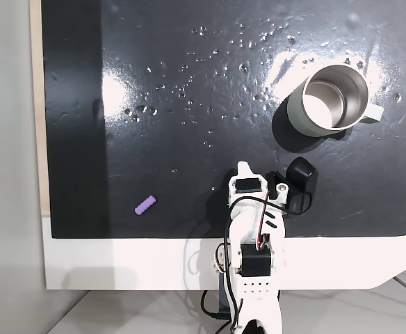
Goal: Grasp a pengrip and put it in the cup.
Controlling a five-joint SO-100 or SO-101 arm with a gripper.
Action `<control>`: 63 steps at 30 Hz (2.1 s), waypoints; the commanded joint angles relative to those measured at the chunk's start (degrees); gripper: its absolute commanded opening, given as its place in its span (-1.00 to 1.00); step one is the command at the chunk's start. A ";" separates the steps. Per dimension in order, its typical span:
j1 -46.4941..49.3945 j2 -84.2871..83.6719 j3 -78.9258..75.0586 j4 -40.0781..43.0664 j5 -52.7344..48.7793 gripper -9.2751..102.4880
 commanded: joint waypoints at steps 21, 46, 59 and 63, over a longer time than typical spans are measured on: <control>-3.43 0.70 -4.66 -2.20 -8.00 -0.83; -34.10 -53.53 -69.79 23.73 16.61 -0.79; -41.66 -66.53 -71.63 23.12 23.64 -0.68; -45.44 -72.33 -72.42 21.27 28.74 -0.52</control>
